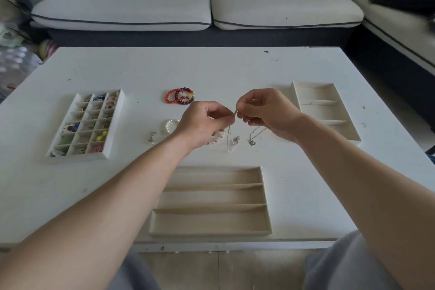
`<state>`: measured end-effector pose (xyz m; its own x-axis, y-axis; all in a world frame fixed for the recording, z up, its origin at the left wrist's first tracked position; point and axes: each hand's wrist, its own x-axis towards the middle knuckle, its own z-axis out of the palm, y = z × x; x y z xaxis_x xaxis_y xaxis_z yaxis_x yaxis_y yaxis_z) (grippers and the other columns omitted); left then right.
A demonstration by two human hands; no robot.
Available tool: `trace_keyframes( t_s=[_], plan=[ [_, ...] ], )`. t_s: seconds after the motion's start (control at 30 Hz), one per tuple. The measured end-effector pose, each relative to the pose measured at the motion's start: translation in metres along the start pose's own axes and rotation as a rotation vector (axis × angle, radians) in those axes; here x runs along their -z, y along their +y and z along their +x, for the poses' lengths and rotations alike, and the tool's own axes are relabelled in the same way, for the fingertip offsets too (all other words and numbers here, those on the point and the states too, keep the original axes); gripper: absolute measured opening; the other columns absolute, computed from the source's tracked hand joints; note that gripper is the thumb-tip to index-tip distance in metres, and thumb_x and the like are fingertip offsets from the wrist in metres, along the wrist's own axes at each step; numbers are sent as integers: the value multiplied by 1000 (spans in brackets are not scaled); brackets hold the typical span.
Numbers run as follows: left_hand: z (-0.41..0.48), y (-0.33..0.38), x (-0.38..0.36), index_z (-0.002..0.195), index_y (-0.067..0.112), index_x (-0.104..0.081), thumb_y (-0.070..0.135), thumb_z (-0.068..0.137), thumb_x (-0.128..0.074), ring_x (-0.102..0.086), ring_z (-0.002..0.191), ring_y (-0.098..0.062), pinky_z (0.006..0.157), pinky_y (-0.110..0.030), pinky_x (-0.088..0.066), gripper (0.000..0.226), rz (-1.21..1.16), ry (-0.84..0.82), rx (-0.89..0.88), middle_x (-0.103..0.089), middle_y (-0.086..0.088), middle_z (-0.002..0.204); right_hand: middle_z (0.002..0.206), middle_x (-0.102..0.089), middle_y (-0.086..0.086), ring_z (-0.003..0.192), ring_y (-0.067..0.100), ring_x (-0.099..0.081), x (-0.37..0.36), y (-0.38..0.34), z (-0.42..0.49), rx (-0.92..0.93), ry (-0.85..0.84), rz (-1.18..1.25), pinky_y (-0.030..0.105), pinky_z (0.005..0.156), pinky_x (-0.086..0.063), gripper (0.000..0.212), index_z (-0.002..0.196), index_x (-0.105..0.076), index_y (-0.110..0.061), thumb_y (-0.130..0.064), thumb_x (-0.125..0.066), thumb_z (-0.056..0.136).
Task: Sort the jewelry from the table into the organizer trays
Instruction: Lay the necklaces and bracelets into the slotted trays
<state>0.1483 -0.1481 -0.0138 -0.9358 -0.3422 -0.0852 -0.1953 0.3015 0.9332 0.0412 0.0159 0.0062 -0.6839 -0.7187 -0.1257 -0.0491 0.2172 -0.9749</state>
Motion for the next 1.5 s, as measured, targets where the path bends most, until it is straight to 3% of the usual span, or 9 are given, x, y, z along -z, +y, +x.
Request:
trace_keyframes(
  t_s=[0.3,0.47,0.63,0.77,0.87,1.03,1.17,1.3,1.5],
  plan=[
    [3,0,5,81,22,-79,21,83,-83,-64,70,-4,67,-12,-49,5,68,39,-28,-77,4,79,69,-67,-4,63,7,-57,5,5,2,40,78,-208,20,63,-48,9,90,-71,-10,-17,-70,94],
    [2,4,3,80,24,-77,19,84,-82,-62,66,-1,62,-10,-47,9,60,20,-32,-75,3,79,72,-63,-3,81,16,-65,-5,0,3,-12,12,107,27,79,-53,12,97,-65,-12,-19,-58,102],
    [1,3,6,81,25,-77,21,85,-81,-62,68,2,61,-9,-45,7,49,3,-21,-76,8,80,60,-49,-4,63,15,-60,-10,-2,4,-58,27,182,30,74,-50,23,95,-62,-9,-27,-52,105],
    [-1,6,7,87,19,-73,19,92,-71,-65,77,-4,61,-14,-47,5,-20,-5,28,-75,5,88,56,-32,-4,52,15,-39,-11,-7,2,-80,26,217,28,66,-43,33,96,-61,-6,-35,-50,105],
    [0,13,7,80,13,-64,14,93,-59,-69,80,-19,74,-28,-47,14,-215,-5,145,-75,-7,80,56,-32,-5,50,15,-29,-10,-8,3,-107,83,223,28,57,-34,34,95,-62,-8,-38,-49,105],
    [3,12,16,56,19,-51,11,89,-52,-62,57,-24,84,-40,-51,34,-368,69,246,-42,-2,53,55,-37,-4,48,14,-27,-2,-2,3,-144,238,179,27,52,-26,27,90,-66,-11,-32,-54,102],
    [5,9,20,62,17,-48,10,90,-51,-39,50,-19,64,-36,-56,29,-399,87,263,-31,-1,55,56,-43,-4,47,14,-29,5,1,4,-167,329,217,29,54,-26,24,86,-67,-13,-30,-57,99],
    [4,6,25,56,18,-53,15,89,-53,-43,50,-21,67,-36,-51,33,-313,56,257,-43,-2,54,65,-55,0,49,14,-29,7,-4,2,-124,268,320,28,52,-25,20,89,-69,-15,-26,-55,96],
    [-2,6,20,77,10,-65,45,99,-42,-67,67,-27,83,-37,-46,48,5,-46,335,-75,-11,75,83,-71,10,52,17,-39,-14,-19,-2,-52,39,290,26,49,-30,27,103,-69,-10,-12,-43,99]
  ],
)
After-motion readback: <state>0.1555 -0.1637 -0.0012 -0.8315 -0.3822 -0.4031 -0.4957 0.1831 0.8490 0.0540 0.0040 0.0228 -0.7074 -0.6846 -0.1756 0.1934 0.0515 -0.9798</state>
